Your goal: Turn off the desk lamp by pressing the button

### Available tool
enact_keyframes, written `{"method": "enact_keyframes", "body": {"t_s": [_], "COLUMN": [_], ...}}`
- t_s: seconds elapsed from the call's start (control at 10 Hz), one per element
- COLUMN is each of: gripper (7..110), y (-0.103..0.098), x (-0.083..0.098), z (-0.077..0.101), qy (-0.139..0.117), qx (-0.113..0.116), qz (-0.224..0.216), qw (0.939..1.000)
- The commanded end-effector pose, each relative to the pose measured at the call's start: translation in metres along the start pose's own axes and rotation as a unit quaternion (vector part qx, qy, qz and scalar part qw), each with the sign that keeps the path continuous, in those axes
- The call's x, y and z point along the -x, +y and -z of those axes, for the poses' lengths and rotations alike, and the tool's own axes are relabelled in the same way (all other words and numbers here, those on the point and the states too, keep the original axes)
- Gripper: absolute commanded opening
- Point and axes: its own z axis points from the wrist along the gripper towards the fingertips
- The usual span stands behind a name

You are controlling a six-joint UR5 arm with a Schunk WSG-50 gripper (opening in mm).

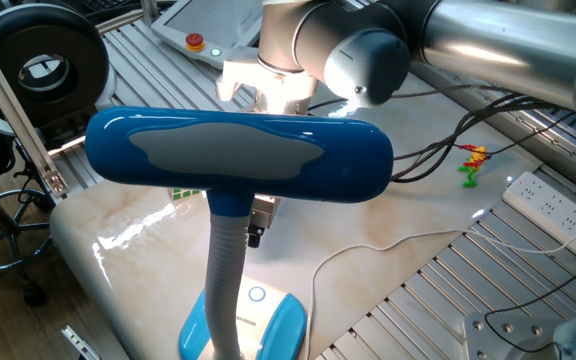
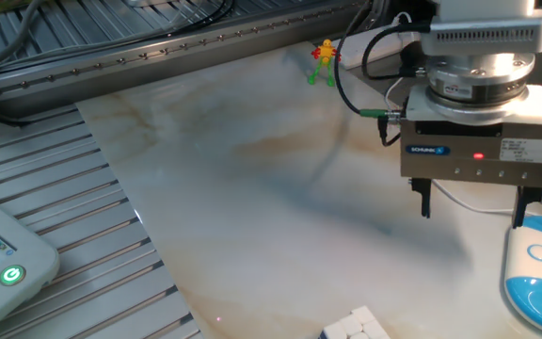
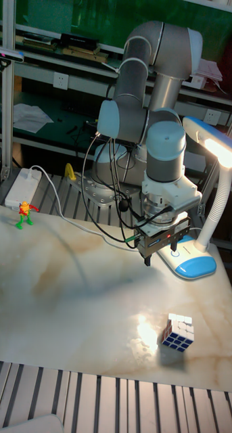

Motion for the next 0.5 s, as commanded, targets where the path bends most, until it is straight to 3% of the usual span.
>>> {"method": "enact_keyframes", "body": {"t_s": [0.0,0.4], "gripper": [88,88], "y": [0.011,0.022], "x": [0.001,0.002], "z": [0.003,-0.004], "qy": [-0.014,-0.018], "qx": [-0.004,-0.012], "qz": [-0.006,-0.011], "qw": [0.9999,0.9997]}}
